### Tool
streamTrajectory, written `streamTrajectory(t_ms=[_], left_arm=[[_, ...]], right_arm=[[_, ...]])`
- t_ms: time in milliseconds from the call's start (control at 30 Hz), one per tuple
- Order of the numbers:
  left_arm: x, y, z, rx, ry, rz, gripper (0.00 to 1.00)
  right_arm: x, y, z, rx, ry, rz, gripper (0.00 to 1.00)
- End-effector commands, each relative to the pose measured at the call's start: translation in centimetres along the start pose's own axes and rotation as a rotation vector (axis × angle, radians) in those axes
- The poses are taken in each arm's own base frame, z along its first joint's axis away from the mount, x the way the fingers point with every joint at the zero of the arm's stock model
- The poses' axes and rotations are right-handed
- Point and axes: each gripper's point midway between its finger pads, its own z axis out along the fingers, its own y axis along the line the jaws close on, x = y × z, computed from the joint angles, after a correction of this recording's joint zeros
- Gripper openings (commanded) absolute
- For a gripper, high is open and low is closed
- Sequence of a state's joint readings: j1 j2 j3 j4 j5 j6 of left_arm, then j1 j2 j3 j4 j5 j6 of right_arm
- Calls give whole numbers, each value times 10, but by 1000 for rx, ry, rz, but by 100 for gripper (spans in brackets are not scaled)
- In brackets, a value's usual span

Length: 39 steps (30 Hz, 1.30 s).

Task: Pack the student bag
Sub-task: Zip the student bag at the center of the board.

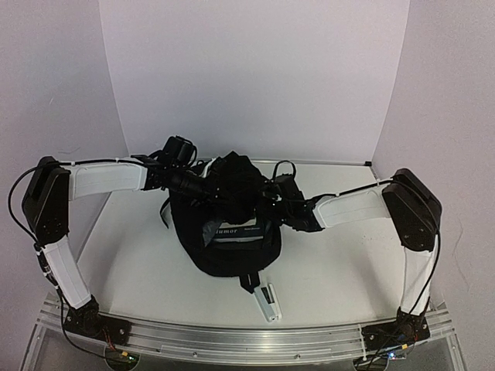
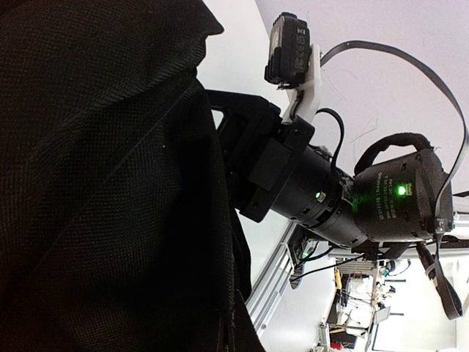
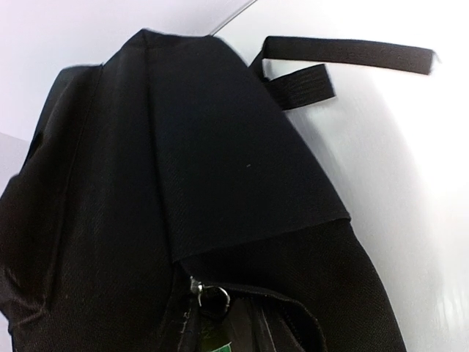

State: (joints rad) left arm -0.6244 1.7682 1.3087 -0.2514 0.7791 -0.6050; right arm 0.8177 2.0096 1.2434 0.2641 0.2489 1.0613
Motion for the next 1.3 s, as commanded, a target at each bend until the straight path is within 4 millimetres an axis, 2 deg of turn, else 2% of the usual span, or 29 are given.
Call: streamTrajectory(t_ms=[0,167,233,367,500,667,767,900,967,1067,1167,1267], left_arm=[[-6,-40,-8,135,31,51,0],[-8,-39,-6,134,31,46,0],[-9,-39,-6,132,27,43,0],[-13,-42,-6,134,14,48,0],[-23,-40,-8,104,-33,55,0],[-39,-42,-12,74,-85,77,0],[-43,-44,-12,73,-75,95,0],[-28,-49,-11,109,26,136,2],[-15,-45,-9,114,81,127,3],[6,-40,-7,141,165,108,11],[23,-40,-10,153,223,105,31],[23,-47,-19,137,205,142,48]], right_arm=[[-48,-15,17,78,-145,-8,22],[-60,-15,18,98,-170,-43,8],[-66,-7,13,81,-163,-54,0],[-72,6,-4,55,-136,-98,0],[-74,6,-24,44,-107,-125,0],[-60,3,-42,-18,21,-143,0],[-46,10,-53,-89,129,-173,0],[-25,15,-70,-167,273,-209,0],[-13,18,-78,-210,343,-215,0],[2,21,-88,-260,429,-219,0],[14,24,-98,-304,502,-217,0],[22,29,-110,-351,558,-221,0]])
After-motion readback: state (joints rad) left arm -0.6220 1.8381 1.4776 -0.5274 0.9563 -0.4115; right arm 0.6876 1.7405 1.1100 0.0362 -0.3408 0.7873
